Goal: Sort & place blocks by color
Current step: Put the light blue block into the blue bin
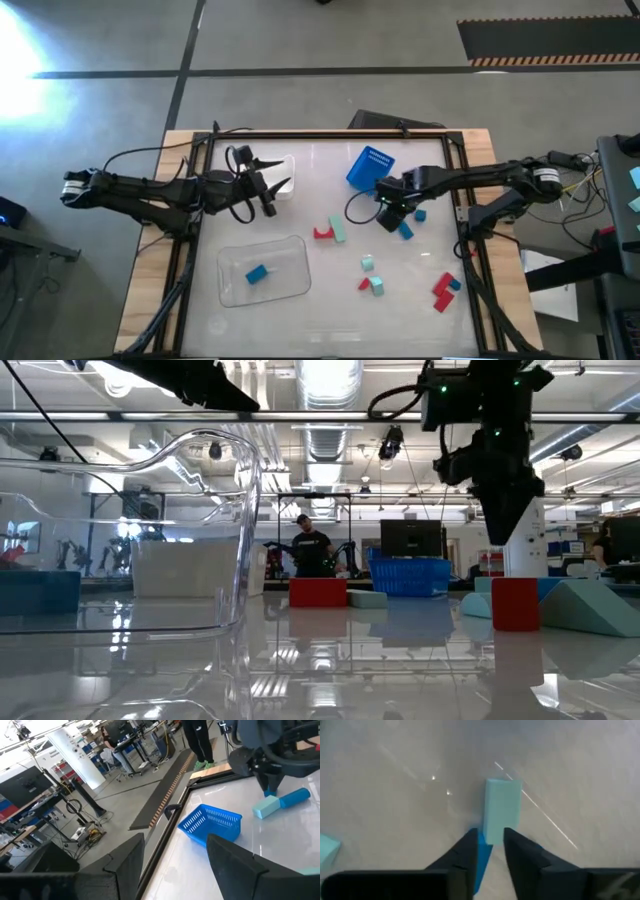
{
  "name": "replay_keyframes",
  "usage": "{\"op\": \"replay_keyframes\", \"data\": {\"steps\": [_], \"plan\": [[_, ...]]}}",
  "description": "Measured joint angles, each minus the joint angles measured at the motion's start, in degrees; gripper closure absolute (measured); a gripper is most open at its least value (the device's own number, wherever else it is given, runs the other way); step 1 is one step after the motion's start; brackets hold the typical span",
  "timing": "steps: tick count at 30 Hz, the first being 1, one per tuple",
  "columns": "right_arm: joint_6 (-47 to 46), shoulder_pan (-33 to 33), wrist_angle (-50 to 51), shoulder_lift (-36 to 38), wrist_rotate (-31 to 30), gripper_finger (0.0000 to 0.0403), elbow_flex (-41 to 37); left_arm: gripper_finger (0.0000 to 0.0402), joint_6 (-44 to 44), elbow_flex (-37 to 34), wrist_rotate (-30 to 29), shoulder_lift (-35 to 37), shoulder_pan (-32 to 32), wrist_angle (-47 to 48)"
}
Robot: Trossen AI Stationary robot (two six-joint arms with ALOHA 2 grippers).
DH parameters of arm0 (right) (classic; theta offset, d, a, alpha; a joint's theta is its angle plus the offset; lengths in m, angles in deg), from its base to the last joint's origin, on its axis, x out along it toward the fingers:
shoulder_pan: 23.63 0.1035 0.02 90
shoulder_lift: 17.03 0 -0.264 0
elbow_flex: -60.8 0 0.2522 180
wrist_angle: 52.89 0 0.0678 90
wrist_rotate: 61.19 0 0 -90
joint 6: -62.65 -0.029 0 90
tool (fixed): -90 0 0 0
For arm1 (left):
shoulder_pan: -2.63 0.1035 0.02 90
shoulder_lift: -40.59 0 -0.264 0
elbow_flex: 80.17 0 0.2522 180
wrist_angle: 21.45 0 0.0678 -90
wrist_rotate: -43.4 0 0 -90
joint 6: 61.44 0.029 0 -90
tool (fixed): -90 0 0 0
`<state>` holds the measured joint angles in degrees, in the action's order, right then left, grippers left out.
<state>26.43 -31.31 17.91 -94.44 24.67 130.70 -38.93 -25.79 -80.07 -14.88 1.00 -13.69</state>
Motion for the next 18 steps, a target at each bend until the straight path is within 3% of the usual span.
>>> {"op": "replay_keyframes", "data": {"steps": [10, 14, 18], "plan": [[3.4, -3.2, -3.8, -7.8, -0.4, 0.0171, -0.1, 0.0203, 0.4, 0.0, 0.0, 0.0, 0.0, 0.0], [3.8, -3.2, -3.9, -10.9, -0.5, 0.0146, -0.2, 0.0203, 0.4, 0.0, 0.0, 0.0, 0.0, 0.0], [3.4, -3.2, -3.9, -13.4, -0.5, 0.0148, -0.2, 0.0203, 0.4, 0.0, 0.0, 0.0, 0.0, 0.0]]}}
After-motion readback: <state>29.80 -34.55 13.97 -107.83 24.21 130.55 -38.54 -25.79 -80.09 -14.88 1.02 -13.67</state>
